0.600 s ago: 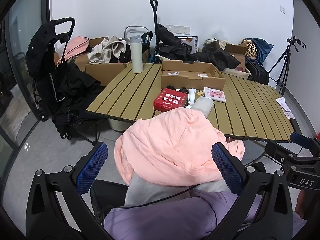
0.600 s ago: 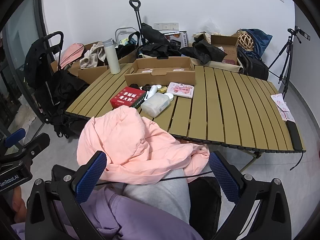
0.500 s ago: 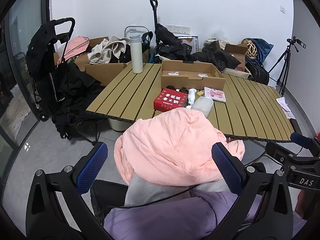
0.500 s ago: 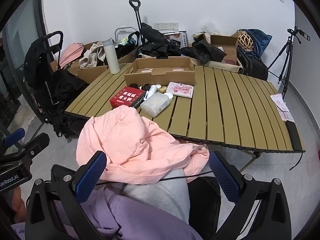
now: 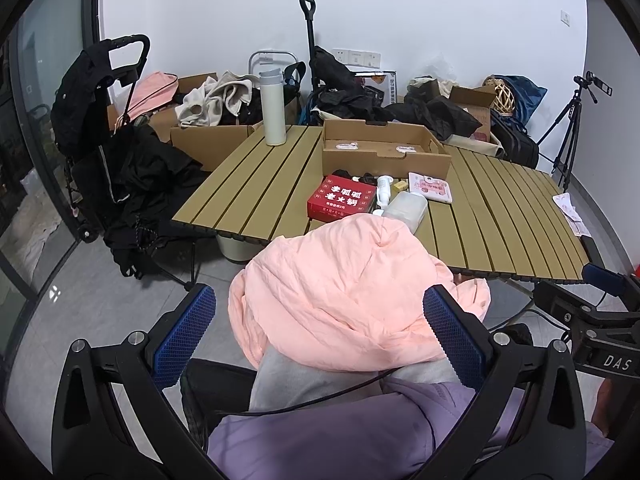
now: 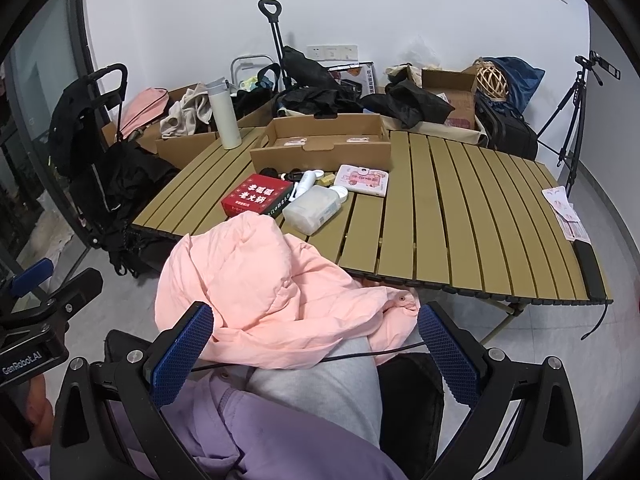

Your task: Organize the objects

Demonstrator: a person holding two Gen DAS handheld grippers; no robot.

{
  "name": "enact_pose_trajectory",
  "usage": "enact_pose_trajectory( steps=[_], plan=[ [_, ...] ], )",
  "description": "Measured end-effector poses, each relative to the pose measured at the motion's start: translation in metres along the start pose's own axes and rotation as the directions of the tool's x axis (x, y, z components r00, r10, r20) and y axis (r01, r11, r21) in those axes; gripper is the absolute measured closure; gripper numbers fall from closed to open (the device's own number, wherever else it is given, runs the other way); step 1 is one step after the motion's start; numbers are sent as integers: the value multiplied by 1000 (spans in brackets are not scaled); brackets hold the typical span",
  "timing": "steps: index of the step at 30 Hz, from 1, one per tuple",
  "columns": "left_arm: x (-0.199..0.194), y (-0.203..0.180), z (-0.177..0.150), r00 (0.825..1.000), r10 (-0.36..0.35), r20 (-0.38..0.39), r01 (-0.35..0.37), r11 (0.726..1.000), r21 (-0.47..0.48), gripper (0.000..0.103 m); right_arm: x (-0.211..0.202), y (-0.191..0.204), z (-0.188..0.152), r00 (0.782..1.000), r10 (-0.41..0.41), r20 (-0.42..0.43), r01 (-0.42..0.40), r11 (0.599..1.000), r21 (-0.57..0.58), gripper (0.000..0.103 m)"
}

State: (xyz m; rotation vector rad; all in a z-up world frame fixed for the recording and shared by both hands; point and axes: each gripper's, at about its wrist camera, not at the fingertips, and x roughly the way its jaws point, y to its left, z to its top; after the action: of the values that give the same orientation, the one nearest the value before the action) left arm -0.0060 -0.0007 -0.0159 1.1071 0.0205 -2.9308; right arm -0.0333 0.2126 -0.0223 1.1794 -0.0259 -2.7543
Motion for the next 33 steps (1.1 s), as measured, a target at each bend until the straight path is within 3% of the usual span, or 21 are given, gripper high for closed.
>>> enact_pose_trajectory(
  steps=[28,31,33],
  plan=[
    [5,-3,4,1000,-8,-8,8,1000,13,0,-1,-1,2,1000,12,14,-12,1000,3,0],
    [9,-1,16,999,-32,43,30,998,56,0,-3,-5,8,995,33,93,-33,999,-1,0],
    [11,7,33,983,-22,183,9,997,72,0,-5,-7,20,972,-18,235,25,999,-26,0]
  ],
)
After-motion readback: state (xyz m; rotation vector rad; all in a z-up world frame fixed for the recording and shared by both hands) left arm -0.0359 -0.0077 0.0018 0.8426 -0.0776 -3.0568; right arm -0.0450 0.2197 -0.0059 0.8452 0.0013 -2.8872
